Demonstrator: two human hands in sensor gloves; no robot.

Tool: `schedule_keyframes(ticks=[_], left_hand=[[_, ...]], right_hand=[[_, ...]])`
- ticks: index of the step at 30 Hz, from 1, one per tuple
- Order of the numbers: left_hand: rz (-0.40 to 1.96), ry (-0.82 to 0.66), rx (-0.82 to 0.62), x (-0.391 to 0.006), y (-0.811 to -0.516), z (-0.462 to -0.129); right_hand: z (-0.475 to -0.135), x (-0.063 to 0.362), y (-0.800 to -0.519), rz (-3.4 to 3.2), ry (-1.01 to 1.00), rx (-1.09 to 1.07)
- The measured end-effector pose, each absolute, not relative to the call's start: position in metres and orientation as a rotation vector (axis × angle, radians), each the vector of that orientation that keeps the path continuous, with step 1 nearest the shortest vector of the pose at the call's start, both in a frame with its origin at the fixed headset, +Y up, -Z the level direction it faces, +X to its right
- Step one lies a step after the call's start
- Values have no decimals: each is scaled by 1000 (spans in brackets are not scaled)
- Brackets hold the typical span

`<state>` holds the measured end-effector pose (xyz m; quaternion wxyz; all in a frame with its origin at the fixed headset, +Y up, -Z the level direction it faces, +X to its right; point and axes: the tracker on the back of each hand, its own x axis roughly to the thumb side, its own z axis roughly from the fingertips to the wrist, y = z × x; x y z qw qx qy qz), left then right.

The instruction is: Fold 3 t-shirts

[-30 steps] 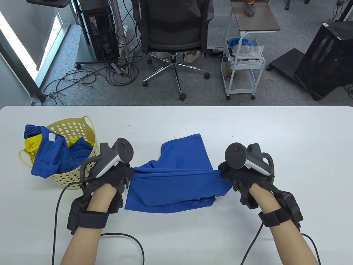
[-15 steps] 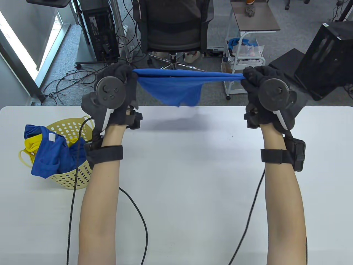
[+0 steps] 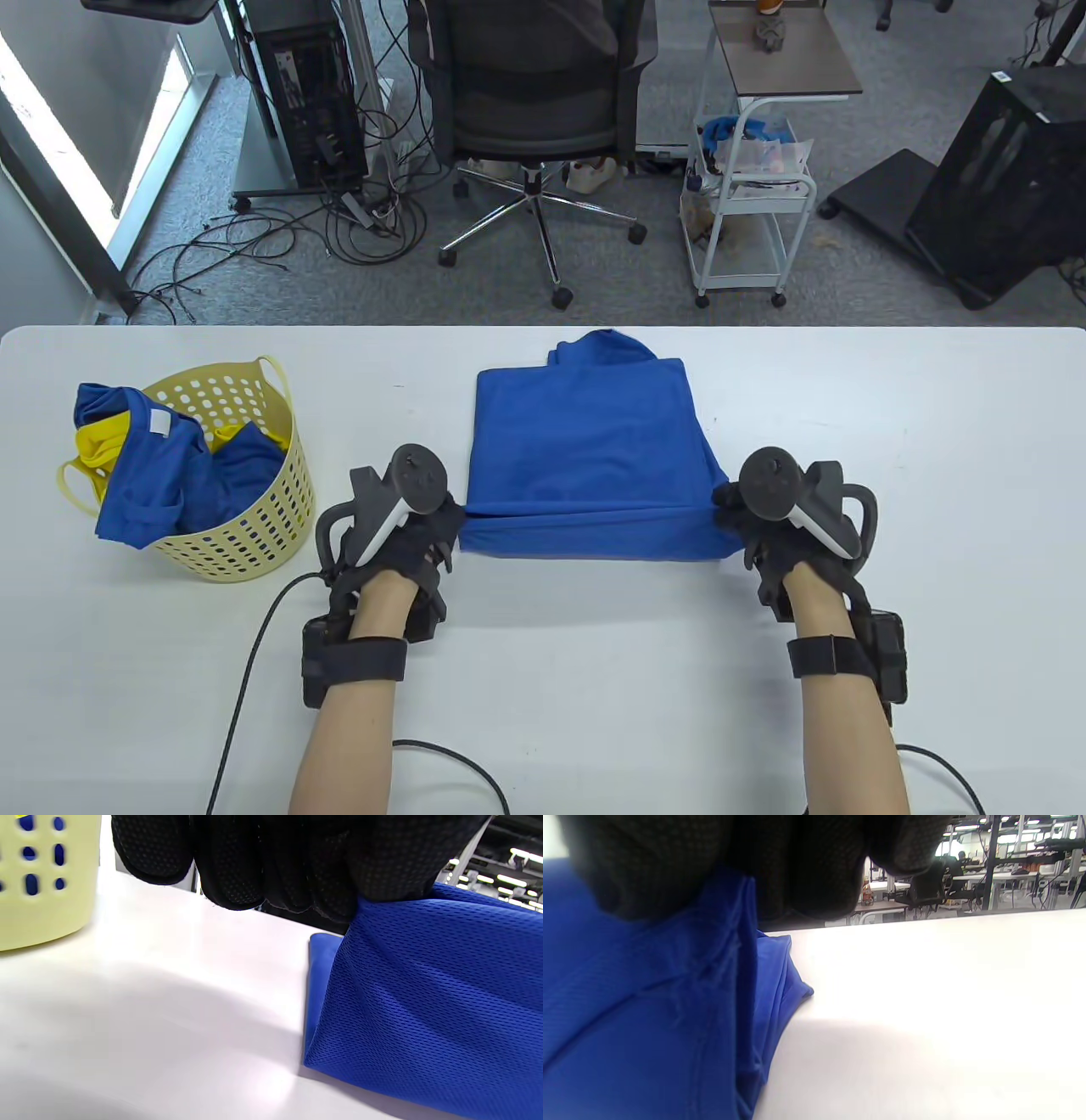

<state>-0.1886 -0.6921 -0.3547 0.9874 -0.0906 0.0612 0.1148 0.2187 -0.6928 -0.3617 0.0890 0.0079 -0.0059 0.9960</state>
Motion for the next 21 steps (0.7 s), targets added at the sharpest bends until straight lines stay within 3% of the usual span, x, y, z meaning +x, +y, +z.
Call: schedule_keyframes(ticks=[6, 13, 18, 21], left_hand=[[215, 90, -182, -190, -660, -309], [237, 82, -136, -198, -589, -246], [251, 94, -105, -203, -558, -254], [240, 119, -150, -200, -562, -278]], right_hand=[[-327, 215, -668, 3009, 66, 97], [-269, 204, -600, 3032, 15, 139], [-269, 202, -561, 2982, -44, 138], [-293, 201, -562, 3000, 5, 121]])
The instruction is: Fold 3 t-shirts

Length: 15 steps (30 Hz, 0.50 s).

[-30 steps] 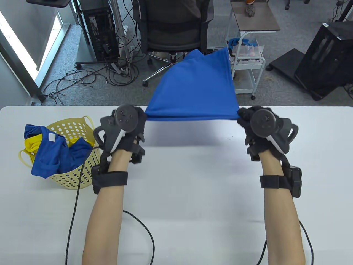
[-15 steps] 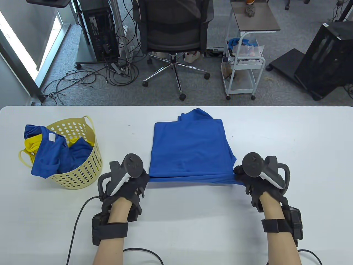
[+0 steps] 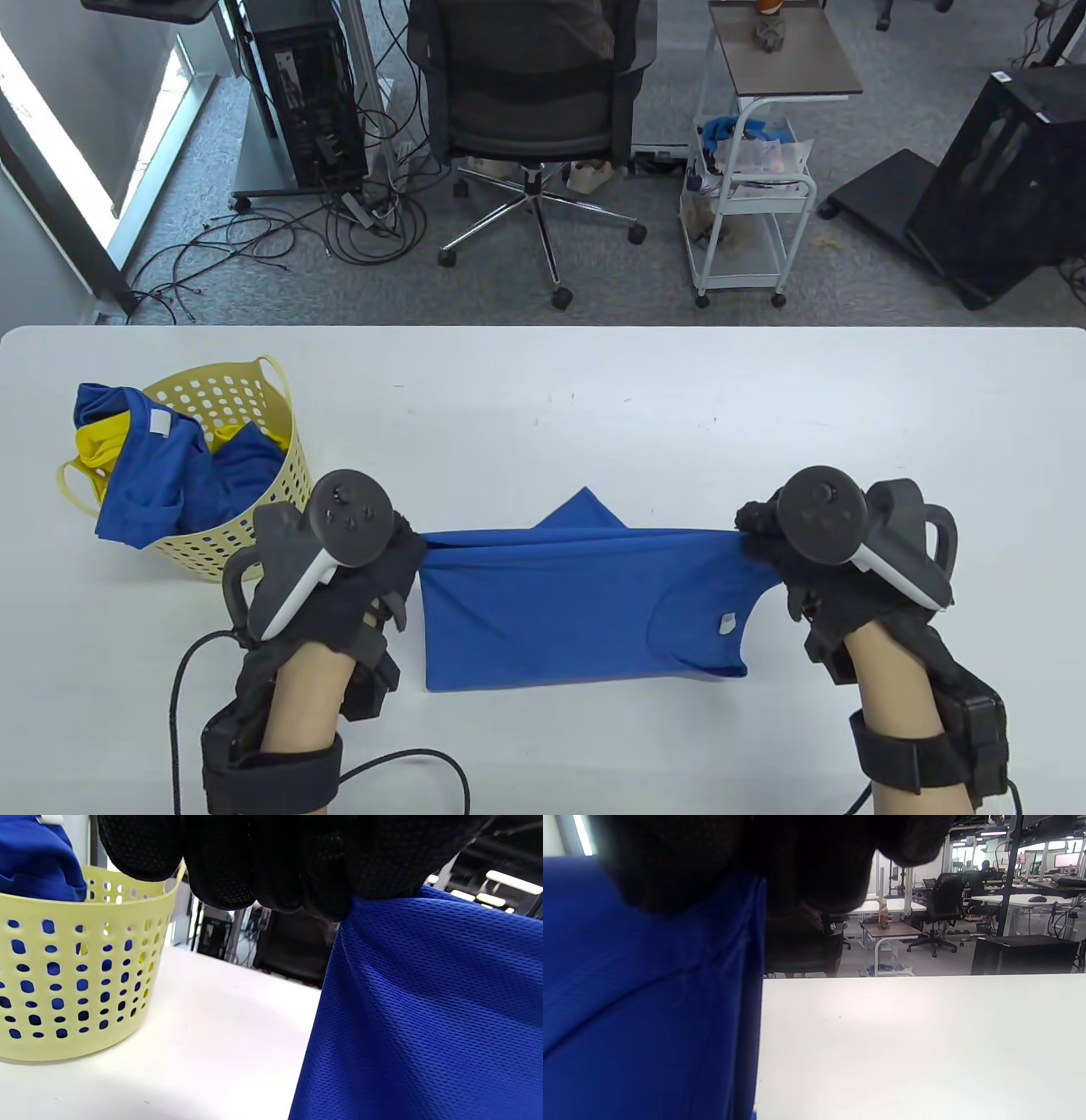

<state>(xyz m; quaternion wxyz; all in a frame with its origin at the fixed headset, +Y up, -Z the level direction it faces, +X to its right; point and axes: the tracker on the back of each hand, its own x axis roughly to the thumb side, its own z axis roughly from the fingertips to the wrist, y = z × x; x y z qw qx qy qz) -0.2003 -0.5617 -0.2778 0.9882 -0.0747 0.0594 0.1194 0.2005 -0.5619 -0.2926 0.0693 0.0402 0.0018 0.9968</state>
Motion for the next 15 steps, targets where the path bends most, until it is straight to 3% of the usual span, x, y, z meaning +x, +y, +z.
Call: schedule_keyframes(ticks=[8, 15], left_hand=[[118, 287, -303, -198, -629, -345], [26, 395, -311, -207, -678, -385]], right_hand=[[-366, 182, -639, 3025, 222, 107], [-420, 156, -679, 3069, 249, 95]])
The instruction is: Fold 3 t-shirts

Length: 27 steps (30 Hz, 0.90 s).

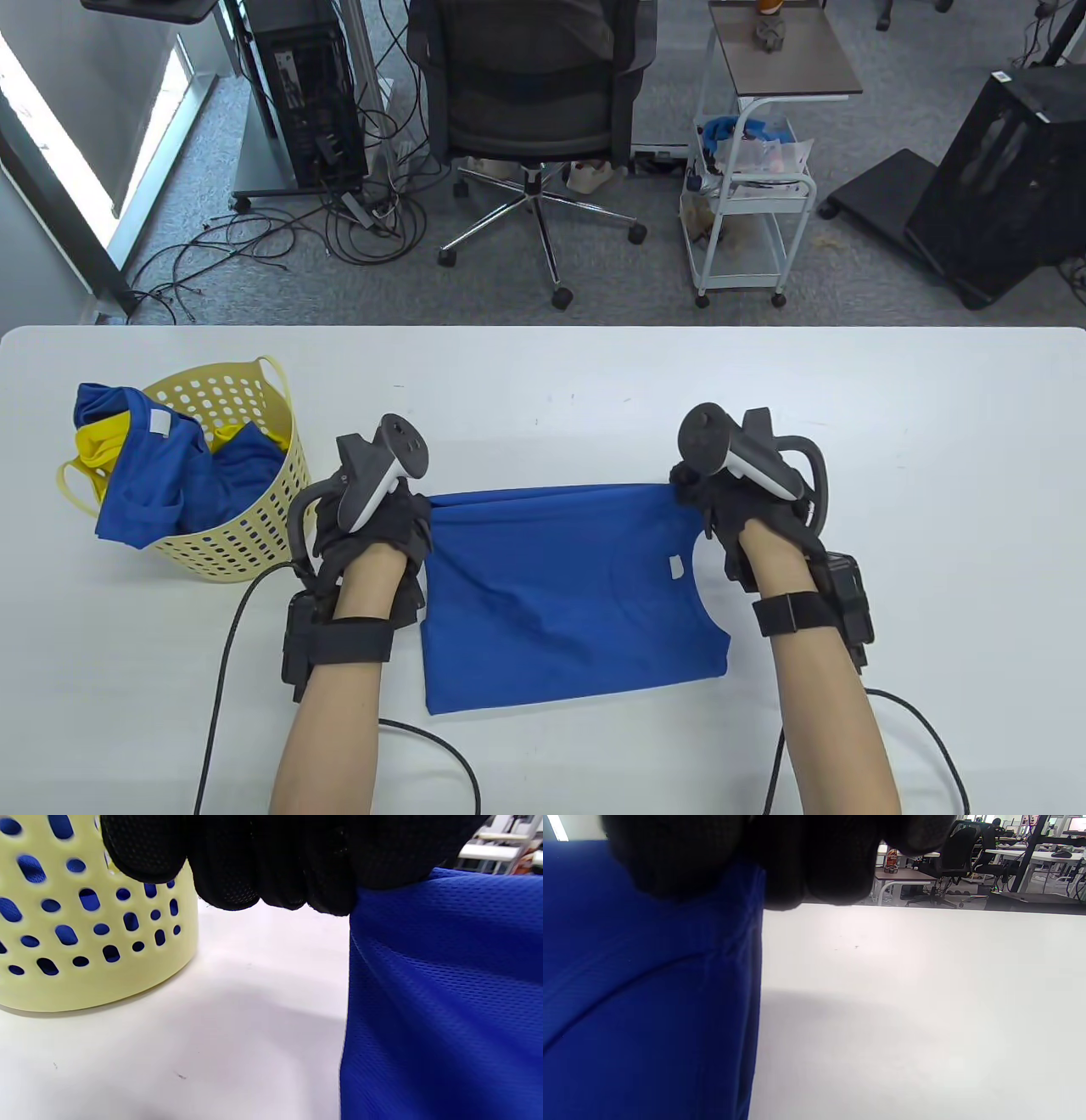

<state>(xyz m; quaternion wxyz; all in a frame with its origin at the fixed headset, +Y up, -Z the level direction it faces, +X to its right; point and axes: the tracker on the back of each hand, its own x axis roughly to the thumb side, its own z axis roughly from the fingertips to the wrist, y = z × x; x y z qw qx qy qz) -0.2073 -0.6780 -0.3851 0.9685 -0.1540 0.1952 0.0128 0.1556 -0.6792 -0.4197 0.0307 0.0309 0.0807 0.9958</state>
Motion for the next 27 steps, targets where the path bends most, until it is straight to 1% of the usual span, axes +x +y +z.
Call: schedule_keyframes(ticks=[3, 4, 5, 6, 7, 8, 9, 11, 13, 14, 16, 18, 20, 23, 25, 26, 27], left_hand=[[-24, 411, -231, -211, -691, -388], [-31, 380, -187, -211, -694, -387], [-15, 274, -166, -209, -698, -384], [29, 87, -188, -206, -705, -380], [62, -22, -236, -203, -711, -378], [93, -135, -336, -198, -721, -370], [98, -196, -392, -194, -730, -363], [-6, -275, -511, -188, -750, -350], [-110, -261, -598, -188, -766, -341], [-102, -241, -621, -190, -768, -337], [-24, -210, -622, -193, -768, -328], [-108, -159, -662, -193, -767, -318], [-167, -135, -660, -189, -766, -310], [-200, -109, -646, -178, -765, -300], [-222, -106, -619, -170, -765, -296], [-236, -108, -607, -167, -764, -293], [-239, -110, -603, -165, -764, -291]], right_hand=[[-434, 144, -690, 3076, 129, 49], [-436, 142, -692, 3075, 88, 43], [-436, 140, -693, 3068, 76, 42], [-436, 138, -694, 3055, 90, 55], [-435, 137, -695, 3049, 100, 73], [-432, 136, -695, 3046, 104, 98], [-427, 134, -695, 3049, 95, 118], [-416, 131, -696, 3042, 100, 139], [-404, 128, -697, 3016, 137, 155], [-395, 126, -697, 3004, 163, 169], [-379, 121, -698, 3000, 209, 189], [-359, 114, -701, 3002, 244, 233], [-345, 107, -705, 3002, 259, 268], [-320, 89, -722, 3062, 314, 369], [-311, 84, -733, 3107, 331, 399], [-306, 82, -743, 3139, 350, 405], [-305, 82, -746, 3147, 354, 398]])
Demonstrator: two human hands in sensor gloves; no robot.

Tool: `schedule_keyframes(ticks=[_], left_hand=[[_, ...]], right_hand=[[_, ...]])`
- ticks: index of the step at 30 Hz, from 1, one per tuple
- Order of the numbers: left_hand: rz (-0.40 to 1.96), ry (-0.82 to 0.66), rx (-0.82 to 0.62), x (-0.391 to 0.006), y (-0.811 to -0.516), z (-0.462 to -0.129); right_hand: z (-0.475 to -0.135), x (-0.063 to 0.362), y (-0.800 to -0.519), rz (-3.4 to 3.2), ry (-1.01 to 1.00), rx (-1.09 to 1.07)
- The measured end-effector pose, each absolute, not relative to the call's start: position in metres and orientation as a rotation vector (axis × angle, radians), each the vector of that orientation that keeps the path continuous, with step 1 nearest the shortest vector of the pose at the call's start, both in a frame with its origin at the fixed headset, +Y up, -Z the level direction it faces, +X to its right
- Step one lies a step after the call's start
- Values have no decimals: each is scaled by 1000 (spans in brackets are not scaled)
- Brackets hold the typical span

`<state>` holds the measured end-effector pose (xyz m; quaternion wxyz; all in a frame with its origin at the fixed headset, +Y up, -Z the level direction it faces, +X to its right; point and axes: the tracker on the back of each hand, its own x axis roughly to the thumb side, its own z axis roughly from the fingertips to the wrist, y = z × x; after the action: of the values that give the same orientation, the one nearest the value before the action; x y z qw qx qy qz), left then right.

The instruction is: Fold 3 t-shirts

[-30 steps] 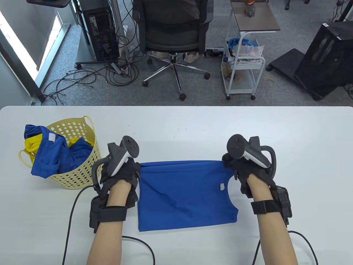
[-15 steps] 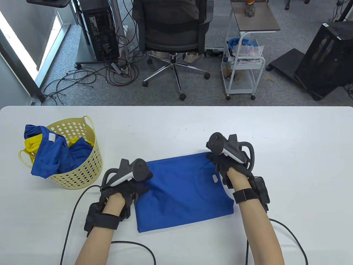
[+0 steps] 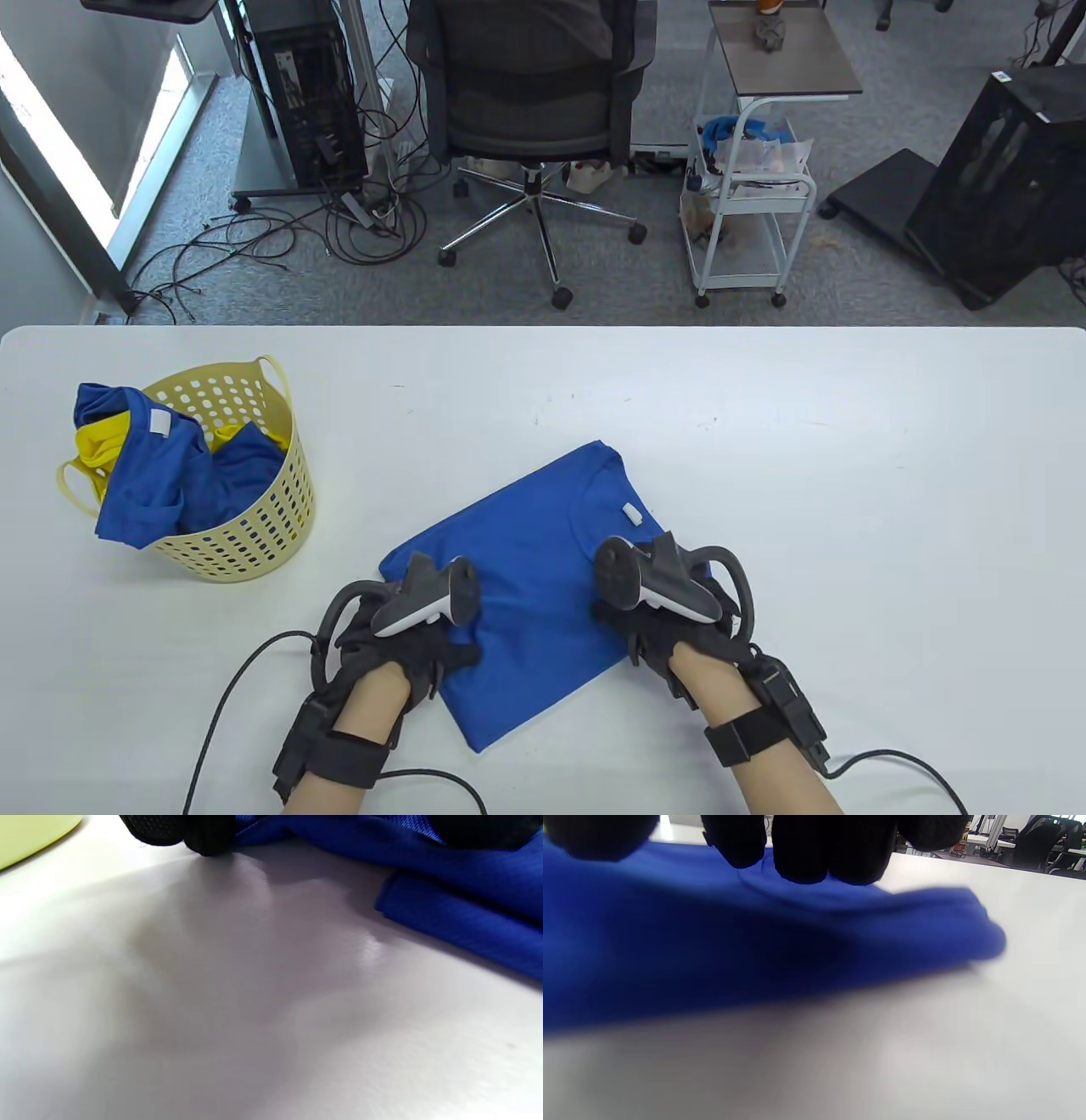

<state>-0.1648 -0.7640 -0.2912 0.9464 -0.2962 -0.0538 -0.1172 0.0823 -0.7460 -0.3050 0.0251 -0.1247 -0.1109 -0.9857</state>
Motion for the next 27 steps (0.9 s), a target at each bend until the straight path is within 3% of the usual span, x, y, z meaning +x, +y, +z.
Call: schedule_keyframes(ticks=[6, 13, 24, 27], left_hand=[[-183, -141, -510, -170, -762, -279], [-20, -137, -328, -196, -737, -273], [43, -112, -344, -211, -738, -276], [49, -103, -348, -211, -738, -278]], right_hand=[[-304, 96, -765, -2932, -252, -227], [-319, 125, -763, -2930, -378, -69], [-334, 208, -765, -2918, -255, 328], [-325, 201, -749, -3041, -166, 286]])
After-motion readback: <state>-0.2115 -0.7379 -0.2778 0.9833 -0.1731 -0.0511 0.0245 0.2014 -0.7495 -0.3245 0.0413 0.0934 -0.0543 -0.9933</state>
